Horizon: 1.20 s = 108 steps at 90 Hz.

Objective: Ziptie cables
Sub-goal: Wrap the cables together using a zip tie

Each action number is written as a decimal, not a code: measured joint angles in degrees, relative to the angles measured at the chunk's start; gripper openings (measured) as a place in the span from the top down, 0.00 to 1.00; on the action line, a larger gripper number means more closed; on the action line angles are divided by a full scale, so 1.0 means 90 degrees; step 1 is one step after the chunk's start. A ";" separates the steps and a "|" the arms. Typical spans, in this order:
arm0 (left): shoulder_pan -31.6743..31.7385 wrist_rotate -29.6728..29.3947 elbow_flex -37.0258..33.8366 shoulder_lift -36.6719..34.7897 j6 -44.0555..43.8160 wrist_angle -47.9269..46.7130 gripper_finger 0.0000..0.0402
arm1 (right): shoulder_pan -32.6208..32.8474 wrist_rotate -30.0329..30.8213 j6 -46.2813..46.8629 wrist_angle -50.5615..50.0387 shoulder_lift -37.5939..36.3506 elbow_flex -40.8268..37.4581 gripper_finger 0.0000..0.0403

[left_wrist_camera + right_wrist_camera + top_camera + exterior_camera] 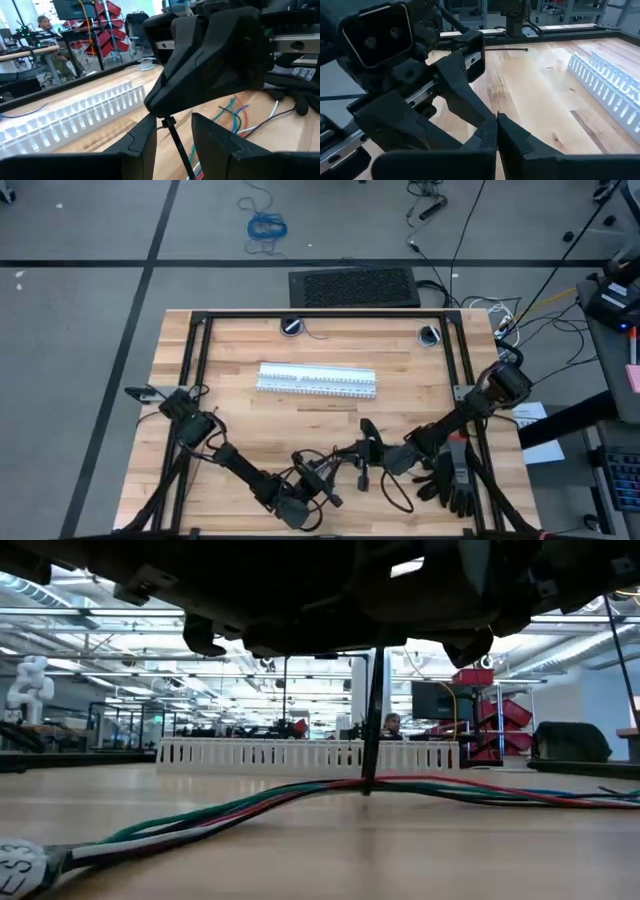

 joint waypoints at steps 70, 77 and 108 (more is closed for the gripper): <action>0.0130 -0.0220 0.0000 0.0000 -0.0170 -0.0012 0.96 | -0.0002 0.0008 -0.0063 0.0131 0.0000 0.0002 1.00; 0.0093 -0.0214 0.0002 0.0000 -0.0425 -0.0182 0.96 | -0.0009 -0.0003 -0.0202 0.0224 0.0002 -0.0002 1.00; -0.0222 0.0069 0.0002 -0.0012 -0.3004 -0.2373 0.96 | -0.0163 -0.0051 -0.0821 0.0303 -0.0419 -0.0005 1.00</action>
